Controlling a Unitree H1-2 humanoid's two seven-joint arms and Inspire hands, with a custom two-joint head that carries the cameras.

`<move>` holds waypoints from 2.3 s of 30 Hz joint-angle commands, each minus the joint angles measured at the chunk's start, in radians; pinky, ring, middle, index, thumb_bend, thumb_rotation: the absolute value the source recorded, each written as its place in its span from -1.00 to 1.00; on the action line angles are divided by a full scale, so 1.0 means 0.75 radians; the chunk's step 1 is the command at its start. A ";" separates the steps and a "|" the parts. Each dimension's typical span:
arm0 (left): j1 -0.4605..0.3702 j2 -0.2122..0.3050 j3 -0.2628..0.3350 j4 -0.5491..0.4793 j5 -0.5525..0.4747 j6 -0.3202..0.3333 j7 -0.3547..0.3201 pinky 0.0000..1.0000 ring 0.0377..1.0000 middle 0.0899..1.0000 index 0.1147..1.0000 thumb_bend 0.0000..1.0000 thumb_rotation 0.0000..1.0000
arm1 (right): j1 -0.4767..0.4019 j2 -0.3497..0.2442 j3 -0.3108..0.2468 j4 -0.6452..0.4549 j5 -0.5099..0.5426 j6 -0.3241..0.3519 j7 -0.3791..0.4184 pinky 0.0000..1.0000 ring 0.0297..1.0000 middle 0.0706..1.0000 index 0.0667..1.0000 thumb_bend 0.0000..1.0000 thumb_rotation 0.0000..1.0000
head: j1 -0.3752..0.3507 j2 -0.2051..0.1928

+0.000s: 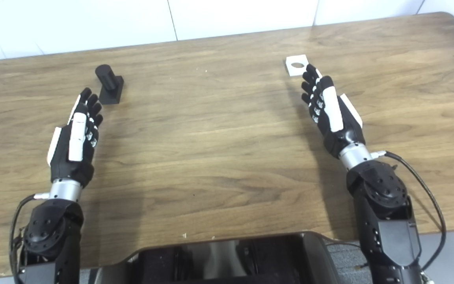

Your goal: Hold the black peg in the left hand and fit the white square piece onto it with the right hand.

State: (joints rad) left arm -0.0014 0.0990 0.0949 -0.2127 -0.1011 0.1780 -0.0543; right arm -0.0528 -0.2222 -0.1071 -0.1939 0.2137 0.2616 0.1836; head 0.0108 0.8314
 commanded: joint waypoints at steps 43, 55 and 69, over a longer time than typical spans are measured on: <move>-0.056 0.014 -0.023 0.030 0.145 -0.089 0.042 1.00 1.00 1.00 1.00 0.25 0.71 | -0.055 -0.003 -0.033 0.084 0.058 -0.175 0.020 1.00 1.00 1.00 1.00 0.29 1.00 | 0.093 -0.158; -0.076 0.001 -0.038 0.046 0.217 -0.070 0.086 1.00 1.00 1.00 1.00 0.29 0.73 | -0.056 -0.016 -0.026 0.149 0.050 -0.237 0.043 1.00 1.00 1.00 1.00 0.24 1.00 | 0.137 -0.240; -0.067 -0.015 -0.058 0.105 0.256 -0.137 0.108 1.00 1.00 1.00 1.00 0.14 0.73 | -0.044 -0.037 -0.021 0.215 0.041 -0.304 0.067 1.00 1.00 1.00 1.00 0.28 1.00 | 0.217 -0.331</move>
State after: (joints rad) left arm -0.0255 0.0825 0.0538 -0.1352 0.0734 0.1286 0.0098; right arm -0.0626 -0.2349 -0.1208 -0.0317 0.2474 0.0759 0.2237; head 0.1732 0.5814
